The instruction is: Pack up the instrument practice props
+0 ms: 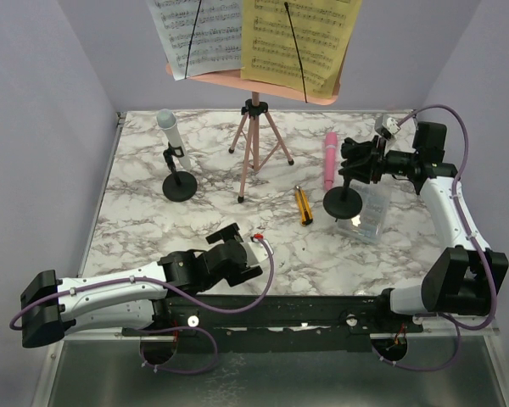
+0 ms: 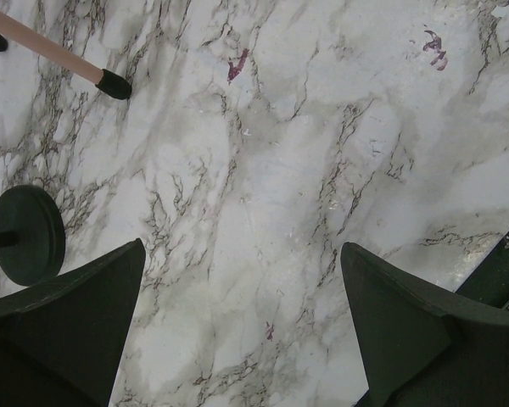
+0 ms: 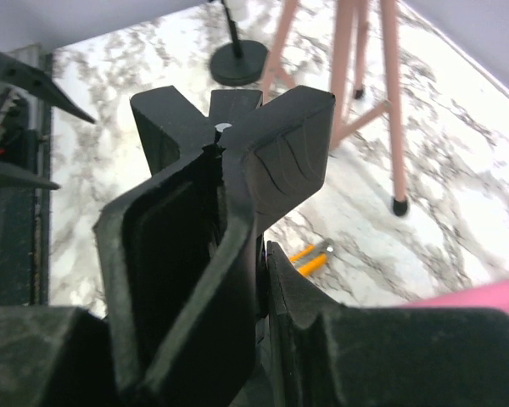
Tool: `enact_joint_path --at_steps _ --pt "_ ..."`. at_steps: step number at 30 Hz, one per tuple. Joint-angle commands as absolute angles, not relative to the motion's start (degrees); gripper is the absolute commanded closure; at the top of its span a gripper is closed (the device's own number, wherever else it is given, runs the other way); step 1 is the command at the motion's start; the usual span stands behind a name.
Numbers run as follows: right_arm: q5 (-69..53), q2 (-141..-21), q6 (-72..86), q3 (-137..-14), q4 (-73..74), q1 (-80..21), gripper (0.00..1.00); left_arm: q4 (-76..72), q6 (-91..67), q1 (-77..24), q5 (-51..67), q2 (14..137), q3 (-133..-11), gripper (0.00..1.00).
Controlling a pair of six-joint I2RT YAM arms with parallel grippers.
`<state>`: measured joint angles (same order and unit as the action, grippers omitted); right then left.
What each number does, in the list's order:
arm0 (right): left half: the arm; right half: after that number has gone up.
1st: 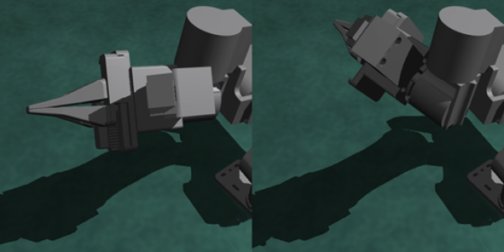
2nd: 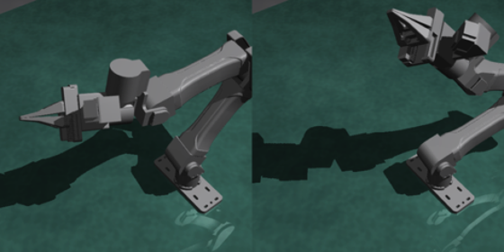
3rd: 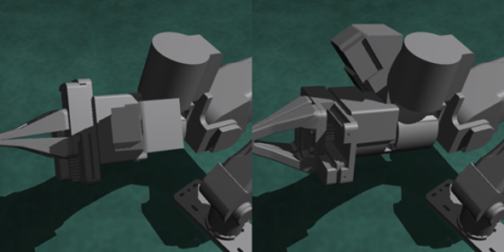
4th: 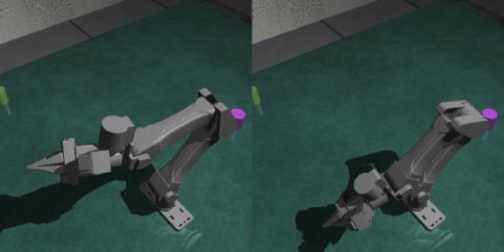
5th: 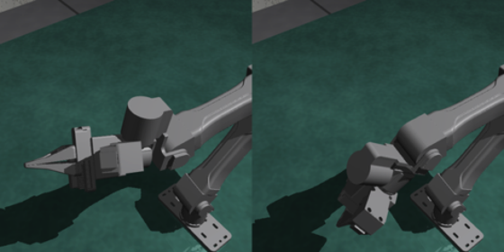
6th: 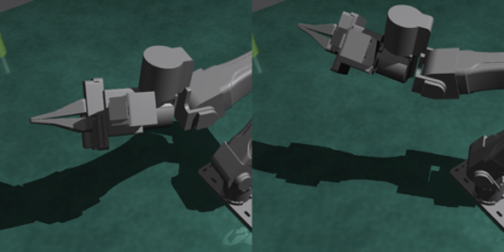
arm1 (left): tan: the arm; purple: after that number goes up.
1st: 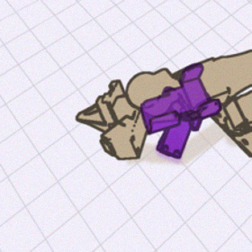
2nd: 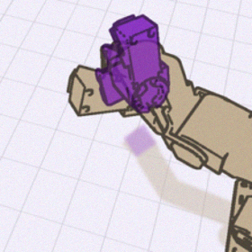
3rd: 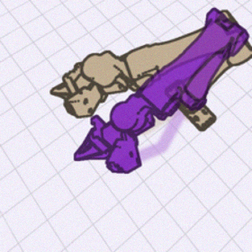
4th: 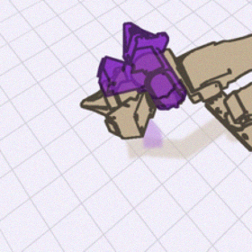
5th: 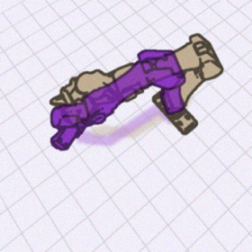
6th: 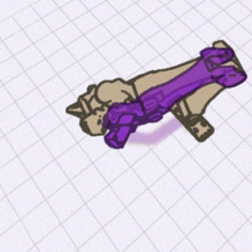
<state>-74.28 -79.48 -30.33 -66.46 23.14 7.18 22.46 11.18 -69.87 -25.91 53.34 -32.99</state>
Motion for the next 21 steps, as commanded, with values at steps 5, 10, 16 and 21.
enact_joint_path --at_steps 5,10,16,21 --pt "-61.2 -80.1 -15.0 -65.2 -2.7 7.7 1.00 22.8 10.5 -69.7 -24.3 52.4 -34.2 0.01" --pt "-54.9 -82.7 -11.2 -65.5 -9.1 7.7 1.00 22.8 10.5 -69.7 -24.1 52.5 -34.3 0.01" --pt "-48.5 -86.0 -9.3 -66.6 -12.3 7.7 1.00 23.0 10.4 -69.8 -24.3 52.0 -34.4 0.01" --pt "-46.1 -87.2 -9.1 -66.6 -13.5 7.7 1.00 23.0 10.5 -69.8 -23.9 52.0 -34.2 0.01"
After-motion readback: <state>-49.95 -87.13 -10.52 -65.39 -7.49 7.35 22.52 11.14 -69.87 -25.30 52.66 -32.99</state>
